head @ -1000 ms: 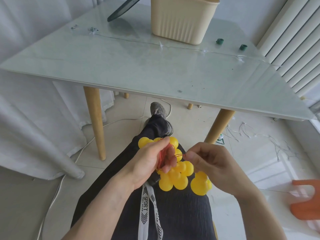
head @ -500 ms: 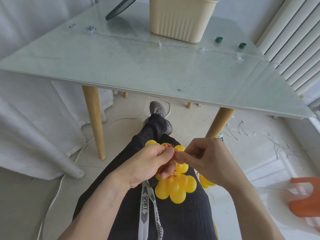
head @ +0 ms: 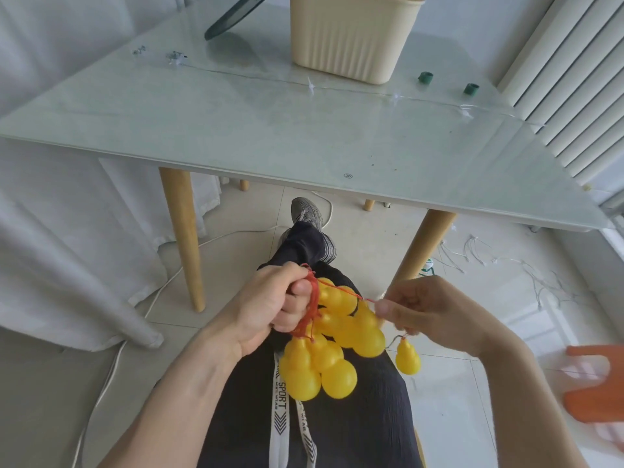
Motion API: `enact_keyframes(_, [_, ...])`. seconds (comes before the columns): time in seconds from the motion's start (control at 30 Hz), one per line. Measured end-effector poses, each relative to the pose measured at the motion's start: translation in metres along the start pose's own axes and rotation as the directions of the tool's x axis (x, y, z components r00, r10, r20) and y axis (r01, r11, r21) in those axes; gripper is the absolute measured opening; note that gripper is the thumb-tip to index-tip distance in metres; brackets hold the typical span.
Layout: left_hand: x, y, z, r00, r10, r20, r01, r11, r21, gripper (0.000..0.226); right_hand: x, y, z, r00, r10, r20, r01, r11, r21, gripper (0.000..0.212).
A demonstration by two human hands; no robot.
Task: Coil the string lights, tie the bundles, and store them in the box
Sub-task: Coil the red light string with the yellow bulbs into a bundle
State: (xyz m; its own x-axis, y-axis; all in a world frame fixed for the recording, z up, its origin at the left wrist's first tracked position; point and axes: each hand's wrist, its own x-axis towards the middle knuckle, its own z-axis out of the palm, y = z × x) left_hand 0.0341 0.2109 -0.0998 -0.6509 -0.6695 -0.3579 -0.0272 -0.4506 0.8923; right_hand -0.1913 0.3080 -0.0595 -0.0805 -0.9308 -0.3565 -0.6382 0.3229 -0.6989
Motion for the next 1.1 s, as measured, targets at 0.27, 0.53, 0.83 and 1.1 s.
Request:
enact_keyframes(0.27, [0.006, -0.009, 0.005, 1.0, -0.019, -0.014, 0.019, 1.0, 0.002, 0.039, -0.006, 0.001, -0.016, 0.852, 0.037, -0.523, -0.017, 0.999, 0.042, 0.028])
enact_keyframes(0.53, [0.008, -0.008, 0.015, 0.985, 0.066, -0.157, -0.116, 0.936, -0.332, 0.032, -0.01, -0.02, 0.047, 0.919, -0.211, -0.332, 0.148, 0.967, -0.205, 0.016])
enact_keyframes(0.83, [0.001, -0.007, 0.029, 0.984, 0.17, -0.046, -0.172, 0.87, -0.461, 0.029, -0.017, -0.023, 0.069, 0.846, -0.39, -0.363, 0.22, 0.877, -0.428, 0.016])
enact_keyframes(1.1, [-0.005, -0.013, 0.031, 0.97, 0.242, 0.013, -0.242, 0.967, 0.073, 0.036, -0.016, -0.032, 0.055, 0.913, -0.372, -0.17, 0.281, 0.872, -0.402, 0.017])
